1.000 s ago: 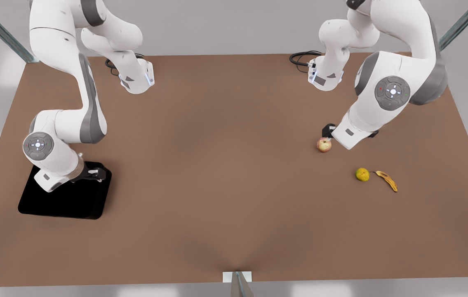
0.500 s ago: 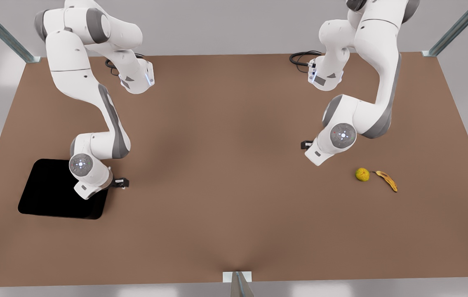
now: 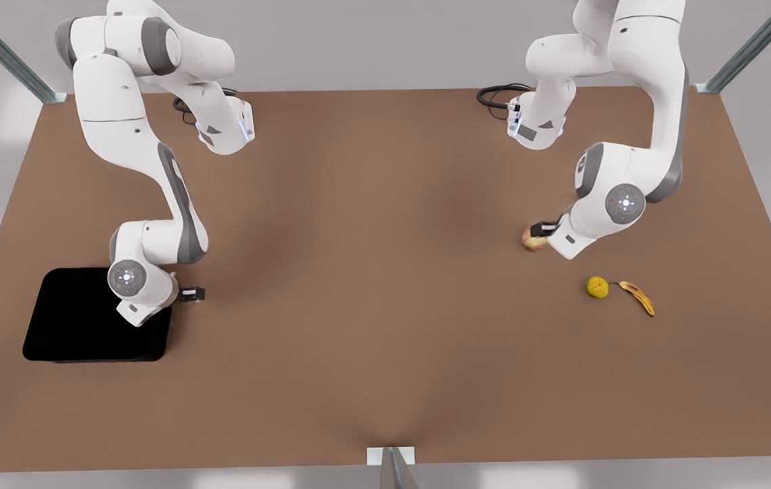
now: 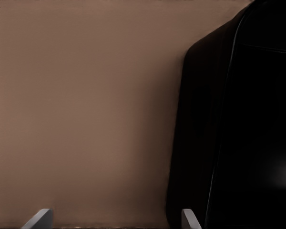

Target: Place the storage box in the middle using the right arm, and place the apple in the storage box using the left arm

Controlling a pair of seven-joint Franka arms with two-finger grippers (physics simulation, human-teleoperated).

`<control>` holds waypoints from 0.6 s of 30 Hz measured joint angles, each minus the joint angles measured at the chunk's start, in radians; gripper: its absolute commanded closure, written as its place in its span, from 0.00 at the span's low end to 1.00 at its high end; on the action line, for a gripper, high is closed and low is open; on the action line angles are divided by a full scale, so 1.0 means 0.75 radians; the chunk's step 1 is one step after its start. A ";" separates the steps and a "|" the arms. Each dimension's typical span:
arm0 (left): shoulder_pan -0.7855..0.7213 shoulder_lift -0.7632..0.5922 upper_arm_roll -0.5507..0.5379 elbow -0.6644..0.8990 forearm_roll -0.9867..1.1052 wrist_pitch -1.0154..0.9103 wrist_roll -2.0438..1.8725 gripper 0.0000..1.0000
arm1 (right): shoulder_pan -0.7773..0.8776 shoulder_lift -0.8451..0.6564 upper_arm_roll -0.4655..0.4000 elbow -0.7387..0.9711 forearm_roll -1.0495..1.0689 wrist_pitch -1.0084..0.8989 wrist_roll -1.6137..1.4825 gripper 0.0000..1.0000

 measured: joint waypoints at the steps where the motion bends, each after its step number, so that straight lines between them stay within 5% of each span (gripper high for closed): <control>1: -0.017 0.002 0.002 -0.015 0.001 0.039 0.007 0.00 | 0.000 -0.015 0.000 0.001 0.000 -0.002 -0.002 0.00; 18: 0.025 0.188 0.003 -0.126 0.074 0.212 0.108 0.00 | -0.101 0.005 -0.002 0.016 -0.012 0.020 -0.015 0.00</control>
